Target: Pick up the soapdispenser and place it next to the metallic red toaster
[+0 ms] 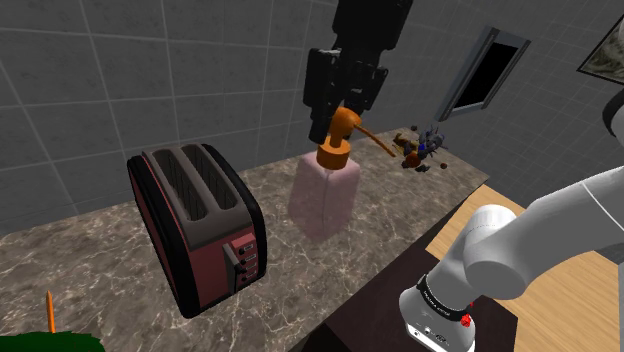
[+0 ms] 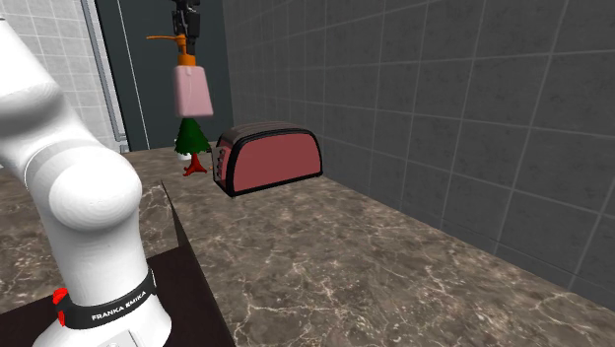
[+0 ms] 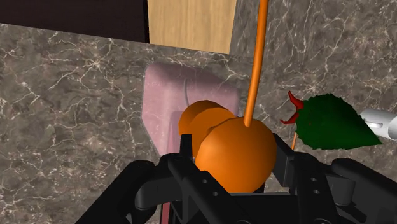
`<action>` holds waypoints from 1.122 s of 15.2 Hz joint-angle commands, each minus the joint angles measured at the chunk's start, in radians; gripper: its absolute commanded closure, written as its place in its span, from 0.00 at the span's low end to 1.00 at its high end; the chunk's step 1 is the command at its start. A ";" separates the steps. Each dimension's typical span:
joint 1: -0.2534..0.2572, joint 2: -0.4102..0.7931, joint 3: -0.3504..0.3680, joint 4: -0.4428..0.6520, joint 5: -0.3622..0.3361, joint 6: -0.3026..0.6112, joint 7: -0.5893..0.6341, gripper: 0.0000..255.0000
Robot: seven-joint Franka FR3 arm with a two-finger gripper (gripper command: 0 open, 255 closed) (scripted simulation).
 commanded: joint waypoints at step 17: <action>0.018 -0.083 0.017 -0.312 0.036 0.229 -0.054 1.00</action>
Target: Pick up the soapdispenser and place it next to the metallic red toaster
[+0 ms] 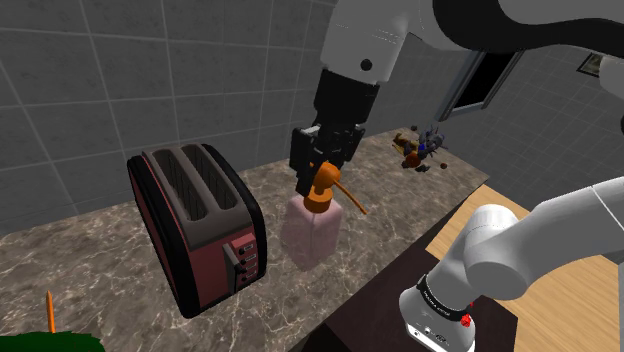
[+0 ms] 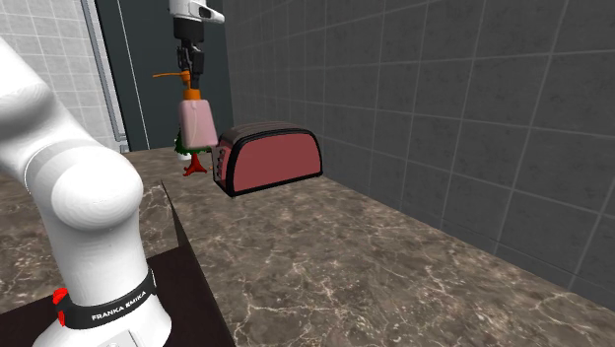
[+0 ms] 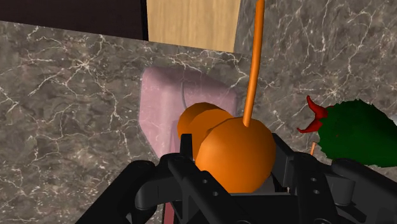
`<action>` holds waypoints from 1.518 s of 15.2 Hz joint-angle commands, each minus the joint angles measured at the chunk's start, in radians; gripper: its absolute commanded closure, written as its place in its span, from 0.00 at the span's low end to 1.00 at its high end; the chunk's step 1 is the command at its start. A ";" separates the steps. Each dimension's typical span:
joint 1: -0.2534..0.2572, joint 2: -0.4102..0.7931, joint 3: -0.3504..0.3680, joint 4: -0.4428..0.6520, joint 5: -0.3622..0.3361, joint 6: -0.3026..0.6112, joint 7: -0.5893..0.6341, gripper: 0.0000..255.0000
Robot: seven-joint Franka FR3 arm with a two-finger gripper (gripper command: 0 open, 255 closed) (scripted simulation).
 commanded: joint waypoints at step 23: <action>0.019 -0.001 0.056 -0.316 0.048 0.314 -0.054 1.00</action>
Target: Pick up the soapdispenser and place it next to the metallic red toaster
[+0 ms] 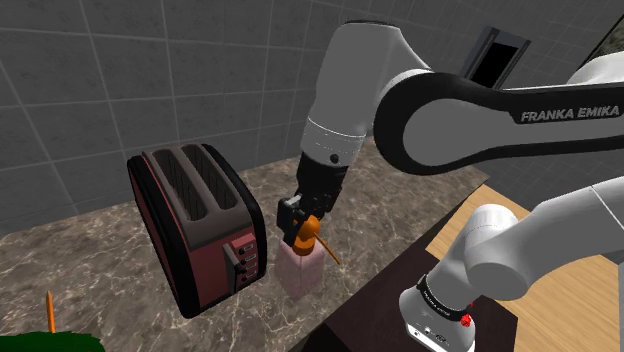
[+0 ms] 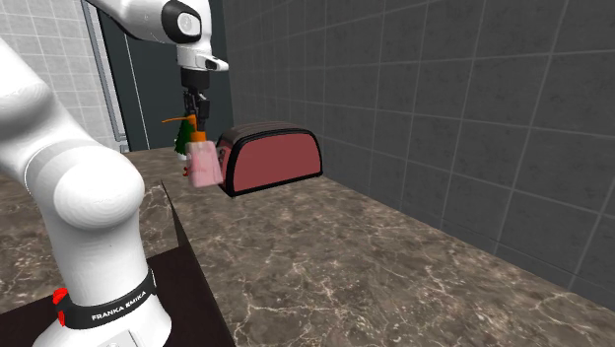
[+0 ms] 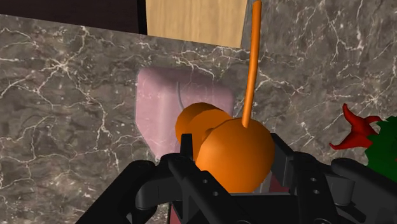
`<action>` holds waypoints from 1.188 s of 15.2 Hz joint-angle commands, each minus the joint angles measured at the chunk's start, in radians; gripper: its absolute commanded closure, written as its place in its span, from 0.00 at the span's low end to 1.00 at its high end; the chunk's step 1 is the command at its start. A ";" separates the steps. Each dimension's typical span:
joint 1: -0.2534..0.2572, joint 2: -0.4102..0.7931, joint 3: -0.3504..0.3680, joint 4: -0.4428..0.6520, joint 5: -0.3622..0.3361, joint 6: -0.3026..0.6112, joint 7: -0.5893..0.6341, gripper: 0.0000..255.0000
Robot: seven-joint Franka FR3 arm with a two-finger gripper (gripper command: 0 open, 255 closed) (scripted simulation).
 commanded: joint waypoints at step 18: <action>0.005 0.071 0.050 -0.146 0.026 0.215 -0.025 1.00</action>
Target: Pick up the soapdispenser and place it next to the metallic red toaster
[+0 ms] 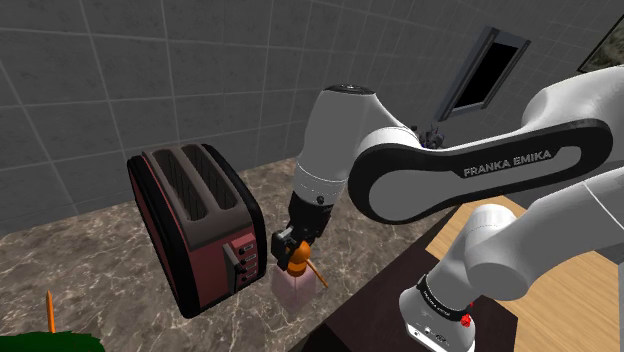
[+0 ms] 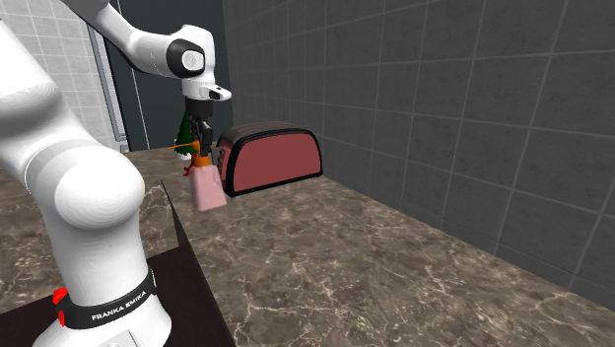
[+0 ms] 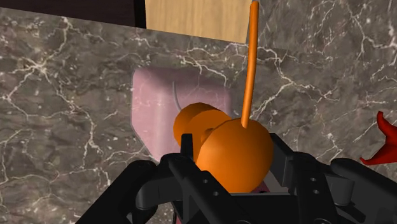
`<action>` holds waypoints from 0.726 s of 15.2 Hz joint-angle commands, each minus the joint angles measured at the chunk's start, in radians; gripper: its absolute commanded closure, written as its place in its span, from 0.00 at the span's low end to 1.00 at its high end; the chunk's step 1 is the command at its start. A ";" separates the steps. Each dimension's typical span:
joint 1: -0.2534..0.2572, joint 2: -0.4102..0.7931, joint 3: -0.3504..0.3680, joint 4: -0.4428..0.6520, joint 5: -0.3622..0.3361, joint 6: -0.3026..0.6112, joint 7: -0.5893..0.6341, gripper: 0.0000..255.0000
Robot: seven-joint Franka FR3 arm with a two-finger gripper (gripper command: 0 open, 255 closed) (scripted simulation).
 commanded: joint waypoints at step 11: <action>-0.003 -0.035 -0.024 0.039 -0.008 -0.075 -0.001 0.00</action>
